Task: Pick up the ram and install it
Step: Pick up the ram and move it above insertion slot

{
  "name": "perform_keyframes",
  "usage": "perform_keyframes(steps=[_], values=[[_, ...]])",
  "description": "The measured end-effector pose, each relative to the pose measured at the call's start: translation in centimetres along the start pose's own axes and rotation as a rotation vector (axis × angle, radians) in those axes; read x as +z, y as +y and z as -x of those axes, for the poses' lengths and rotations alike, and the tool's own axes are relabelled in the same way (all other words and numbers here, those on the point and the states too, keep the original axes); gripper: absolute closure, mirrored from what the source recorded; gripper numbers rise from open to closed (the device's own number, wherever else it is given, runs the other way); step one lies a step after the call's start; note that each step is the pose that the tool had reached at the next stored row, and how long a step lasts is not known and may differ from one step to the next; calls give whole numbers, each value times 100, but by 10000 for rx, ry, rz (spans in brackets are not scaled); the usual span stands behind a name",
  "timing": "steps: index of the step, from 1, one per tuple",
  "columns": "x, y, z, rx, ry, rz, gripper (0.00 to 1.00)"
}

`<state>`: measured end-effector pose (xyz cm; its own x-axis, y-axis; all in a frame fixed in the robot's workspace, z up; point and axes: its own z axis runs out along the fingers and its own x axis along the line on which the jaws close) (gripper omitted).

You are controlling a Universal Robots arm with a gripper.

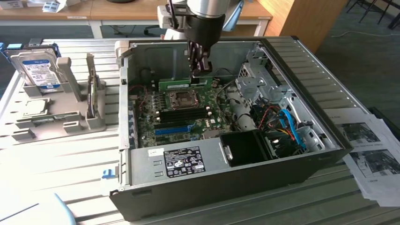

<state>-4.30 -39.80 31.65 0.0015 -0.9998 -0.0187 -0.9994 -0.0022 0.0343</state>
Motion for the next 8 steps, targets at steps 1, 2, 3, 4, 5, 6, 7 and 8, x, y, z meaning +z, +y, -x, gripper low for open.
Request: perform_keyframes(steps=[1, 2, 3, 4, 5, 6, 7, 8], values=[[18, 0, 0, 0, -1, -7, 89], [36, -1, -1, 0, -1, -15, 89], [54, -2, -1, 0, -2, -21, 89], [72, -2, -1, 0, 0, -27, 89], [91, -3, -2, -1, 0, -34, 89], [108, -4, -2, -1, 0, -40, 89], [123, -4, -3, -1, 1, -44, 89], [136, -4, -3, -1, -1, -49, 89]])
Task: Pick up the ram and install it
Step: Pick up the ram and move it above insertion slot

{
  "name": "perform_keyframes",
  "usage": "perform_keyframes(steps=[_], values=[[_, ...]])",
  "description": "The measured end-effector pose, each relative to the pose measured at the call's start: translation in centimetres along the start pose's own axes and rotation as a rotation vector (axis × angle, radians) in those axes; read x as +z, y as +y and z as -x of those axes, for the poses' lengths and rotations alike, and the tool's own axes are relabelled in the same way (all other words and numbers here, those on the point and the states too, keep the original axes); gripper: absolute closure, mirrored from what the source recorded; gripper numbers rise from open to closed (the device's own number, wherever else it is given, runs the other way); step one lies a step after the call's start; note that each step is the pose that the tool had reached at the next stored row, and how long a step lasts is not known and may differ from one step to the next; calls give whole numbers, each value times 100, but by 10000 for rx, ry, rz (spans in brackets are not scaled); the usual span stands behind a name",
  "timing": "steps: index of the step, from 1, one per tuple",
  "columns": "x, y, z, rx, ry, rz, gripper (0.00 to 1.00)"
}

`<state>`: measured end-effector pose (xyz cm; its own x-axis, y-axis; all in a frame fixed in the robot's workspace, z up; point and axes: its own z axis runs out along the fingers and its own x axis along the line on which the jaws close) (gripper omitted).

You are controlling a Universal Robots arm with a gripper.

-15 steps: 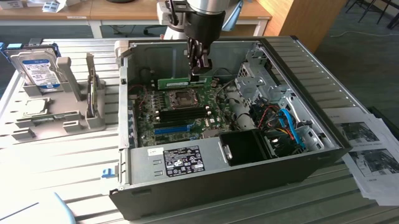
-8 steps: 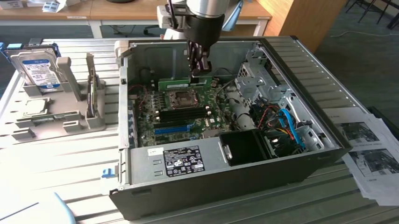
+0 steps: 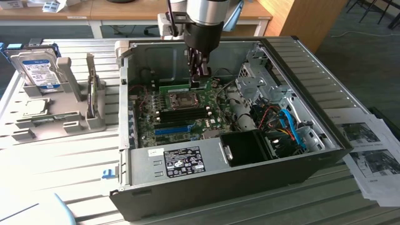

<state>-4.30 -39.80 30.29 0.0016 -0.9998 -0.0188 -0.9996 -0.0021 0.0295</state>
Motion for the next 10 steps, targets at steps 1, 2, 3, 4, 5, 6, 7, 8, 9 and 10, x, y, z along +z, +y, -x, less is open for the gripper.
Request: perform_keyframes(steps=[1, 2, 3, 4, 5, 6, 7, 8, 9, 10], values=[[6, 0, 0, 0, 0, -1, 89], [6, 0, 0, 0, 2, -1, 89], [5, 0, 0, 0, 2, 0, 89], [5, 0, 0, 0, 2, 0, 89], [6, 0, 0, 0, 2, 0, 89], [6, 0, 0, 0, 2, -1, 89], [6, 0, 0, 1, 1, -1, 89], [5, 0, 0, 0, 0, -1, 89], [-2, 0, 0, 0, -1, -2, 89], [-16, 0, 1, 0, -1, -2, 89]])
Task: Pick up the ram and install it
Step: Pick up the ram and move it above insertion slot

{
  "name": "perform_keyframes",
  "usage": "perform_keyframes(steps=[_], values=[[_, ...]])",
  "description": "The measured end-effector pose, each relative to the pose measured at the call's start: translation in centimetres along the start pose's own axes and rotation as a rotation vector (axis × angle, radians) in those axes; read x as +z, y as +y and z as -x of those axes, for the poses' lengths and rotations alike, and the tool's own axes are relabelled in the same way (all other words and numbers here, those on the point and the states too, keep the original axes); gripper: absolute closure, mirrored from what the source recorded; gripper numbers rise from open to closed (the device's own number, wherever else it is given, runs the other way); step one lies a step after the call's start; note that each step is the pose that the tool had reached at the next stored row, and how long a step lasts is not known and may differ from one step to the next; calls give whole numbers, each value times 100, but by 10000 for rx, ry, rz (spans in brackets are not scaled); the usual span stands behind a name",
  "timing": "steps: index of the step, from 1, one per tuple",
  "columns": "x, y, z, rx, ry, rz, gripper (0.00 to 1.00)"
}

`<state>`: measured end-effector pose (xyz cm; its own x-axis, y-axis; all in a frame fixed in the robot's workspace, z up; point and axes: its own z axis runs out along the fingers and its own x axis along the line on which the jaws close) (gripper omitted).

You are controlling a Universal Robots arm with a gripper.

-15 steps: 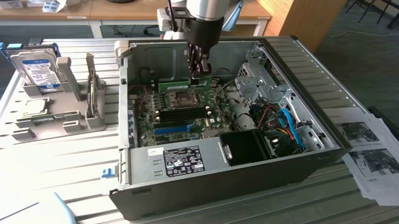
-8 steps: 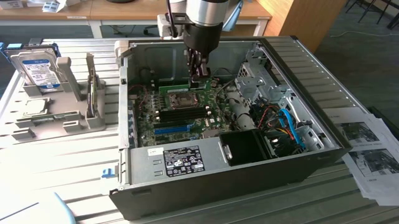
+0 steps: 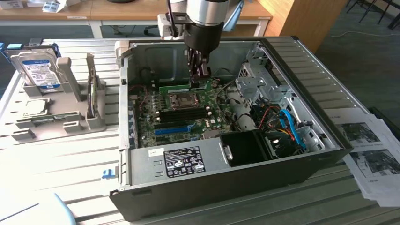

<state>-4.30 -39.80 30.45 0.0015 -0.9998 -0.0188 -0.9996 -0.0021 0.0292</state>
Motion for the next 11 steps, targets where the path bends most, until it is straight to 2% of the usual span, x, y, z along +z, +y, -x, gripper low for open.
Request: perform_keyframes(steps=[11], values=[[-229, 7, 4, 0, 2, 1, 89]])
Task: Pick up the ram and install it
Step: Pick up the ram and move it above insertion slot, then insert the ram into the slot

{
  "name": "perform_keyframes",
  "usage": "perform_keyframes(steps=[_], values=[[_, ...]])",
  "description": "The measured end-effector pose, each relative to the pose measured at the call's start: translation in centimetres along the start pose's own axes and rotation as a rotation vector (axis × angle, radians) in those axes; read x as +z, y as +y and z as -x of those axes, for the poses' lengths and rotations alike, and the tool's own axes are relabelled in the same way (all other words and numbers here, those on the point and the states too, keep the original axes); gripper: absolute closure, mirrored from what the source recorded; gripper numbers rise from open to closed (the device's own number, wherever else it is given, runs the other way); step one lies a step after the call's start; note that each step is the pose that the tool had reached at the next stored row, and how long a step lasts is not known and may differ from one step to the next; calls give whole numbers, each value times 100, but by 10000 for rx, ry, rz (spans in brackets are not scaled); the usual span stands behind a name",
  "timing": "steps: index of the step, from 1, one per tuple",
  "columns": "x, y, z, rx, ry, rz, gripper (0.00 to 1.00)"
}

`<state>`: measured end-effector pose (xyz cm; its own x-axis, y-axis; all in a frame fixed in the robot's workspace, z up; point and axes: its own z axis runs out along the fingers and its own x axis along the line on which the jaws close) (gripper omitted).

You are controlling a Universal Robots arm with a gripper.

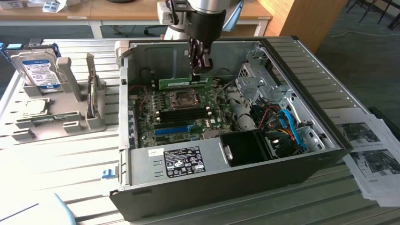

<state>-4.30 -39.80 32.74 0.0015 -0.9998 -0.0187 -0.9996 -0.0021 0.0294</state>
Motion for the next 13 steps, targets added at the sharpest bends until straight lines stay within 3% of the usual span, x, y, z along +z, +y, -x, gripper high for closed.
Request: perform_keyframes(steps=[13], values=[[-21, 1, 0, 0, 0, 0, 89]])
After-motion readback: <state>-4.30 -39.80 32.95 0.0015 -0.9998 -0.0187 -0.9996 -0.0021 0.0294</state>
